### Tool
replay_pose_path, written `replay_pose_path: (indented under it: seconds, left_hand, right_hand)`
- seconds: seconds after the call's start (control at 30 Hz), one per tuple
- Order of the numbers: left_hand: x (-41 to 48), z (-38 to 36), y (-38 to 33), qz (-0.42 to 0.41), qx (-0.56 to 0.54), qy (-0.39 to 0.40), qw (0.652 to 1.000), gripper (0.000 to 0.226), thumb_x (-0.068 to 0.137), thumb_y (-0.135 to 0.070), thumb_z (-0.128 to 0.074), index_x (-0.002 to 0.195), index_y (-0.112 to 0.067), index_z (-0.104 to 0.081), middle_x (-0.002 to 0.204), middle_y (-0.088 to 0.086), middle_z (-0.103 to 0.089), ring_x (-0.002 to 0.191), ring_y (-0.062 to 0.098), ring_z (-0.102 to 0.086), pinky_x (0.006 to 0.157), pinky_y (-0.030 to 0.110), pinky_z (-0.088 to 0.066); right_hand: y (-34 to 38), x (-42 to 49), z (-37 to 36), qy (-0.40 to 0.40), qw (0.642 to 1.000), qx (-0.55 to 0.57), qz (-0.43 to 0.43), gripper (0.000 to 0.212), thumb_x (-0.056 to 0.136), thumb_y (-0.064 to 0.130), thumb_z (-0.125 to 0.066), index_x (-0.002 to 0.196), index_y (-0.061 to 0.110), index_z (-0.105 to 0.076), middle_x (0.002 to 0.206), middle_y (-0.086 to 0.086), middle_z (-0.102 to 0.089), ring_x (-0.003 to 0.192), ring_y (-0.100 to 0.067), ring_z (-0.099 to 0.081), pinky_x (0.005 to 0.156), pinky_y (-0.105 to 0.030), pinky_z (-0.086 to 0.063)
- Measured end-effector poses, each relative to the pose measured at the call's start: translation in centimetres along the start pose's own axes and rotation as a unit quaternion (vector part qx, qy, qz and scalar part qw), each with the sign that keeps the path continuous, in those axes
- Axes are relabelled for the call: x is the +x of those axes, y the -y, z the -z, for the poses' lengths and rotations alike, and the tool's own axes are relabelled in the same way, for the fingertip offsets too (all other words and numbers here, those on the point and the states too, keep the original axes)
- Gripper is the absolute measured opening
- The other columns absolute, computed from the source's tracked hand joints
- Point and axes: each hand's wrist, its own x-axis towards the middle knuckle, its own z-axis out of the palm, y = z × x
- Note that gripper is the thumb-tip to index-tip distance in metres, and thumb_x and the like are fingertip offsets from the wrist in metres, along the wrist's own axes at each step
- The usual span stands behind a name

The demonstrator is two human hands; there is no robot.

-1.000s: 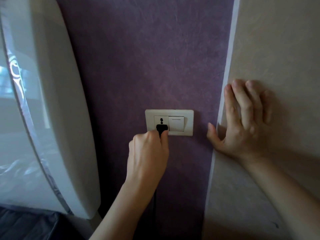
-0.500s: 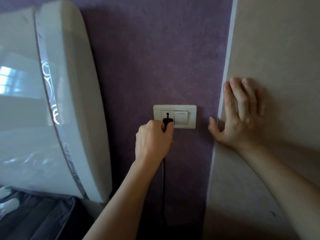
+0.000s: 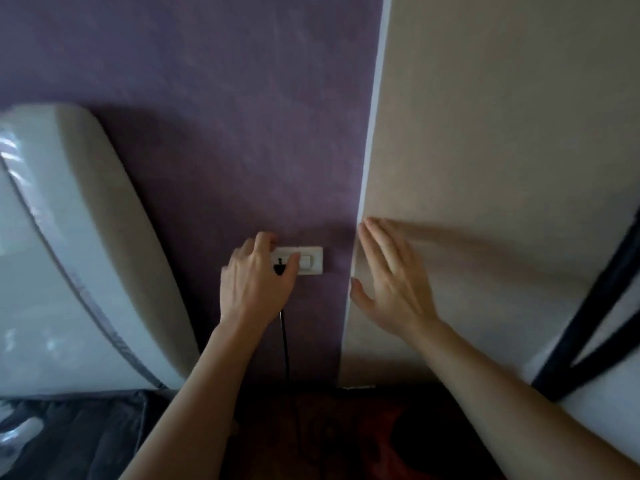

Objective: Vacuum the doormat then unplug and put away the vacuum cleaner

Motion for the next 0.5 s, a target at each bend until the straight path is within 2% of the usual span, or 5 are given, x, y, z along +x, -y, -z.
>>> replay_pose_path:
  seconds: [0.1,0.27,0.4,0.5]
  left_hand:
    - [0.6,4.5,-3.1,-0.036,0.016,0.038,0.998,0.048,0.086,-0.043,-0.064,0.124,-0.016,-0.056,0.116,0.007,-0.063,0.103,0.034,-0.058,0.084,0.047,-0.049]
    - [1.4,12.6,-8.0,-0.12,0.003,0.125,0.985,0.05,0.089,-0.041,-0.061,0.133,-0.019,-0.051,0.126,0.003,-0.06,0.111,0.028,-0.057,0.094,0.046,-0.046]
    - [1.3,19.1,-11.1,-0.156,-0.03,0.155,0.975,0.046,0.089,-0.033,-0.062,0.132,-0.02,-0.054,0.125,0.001,-0.062,0.11,0.026,-0.057,0.09,0.043,-0.048]
    - [0.2,22.1,-12.3,-0.218,-0.038,0.156,0.963,0.042,0.087,-0.03,-0.065,0.127,-0.02,-0.057,0.114,-0.001,-0.065,0.099,0.024,-0.062,0.082,0.038,-0.049]
  right_hand:
    - [1.8,2.5,4.9,0.068,0.997,0.025,-0.039,0.068,0.089,0.04,-0.054,0.147,0.005,-0.051,0.149,-0.015,-0.053,0.126,-0.034,-0.056,0.101,-0.049,-0.049]
    - [3.6,8.1,14.3,0.126,0.984,0.083,-0.096,0.067,0.089,0.041,-0.052,0.147,0.008,-0.052,0.144,-0.012,-0.057,0.133,-0.03,-0.054,0.104,-0.049,-0.049]
    - [5.2,11.0,21.3,0.151,0.975,0.087,-0.136,0.069,0.089,0.043,-0.052,0.15,0.012,-0.049,0.146,-0.01,-0.056,0.137,-0.028,-0.051,0.107,-0.048,-0.047]
    - [6.0,11.3,25.7,0.157,0.969,0.087,-0.171,0.068,0.09,0.043,-0.054,0.152,0.015,-0.047,0.148,-0.006,-0.055,0.139,-0.024,-0.049,0.111,-0.045,-0.045]
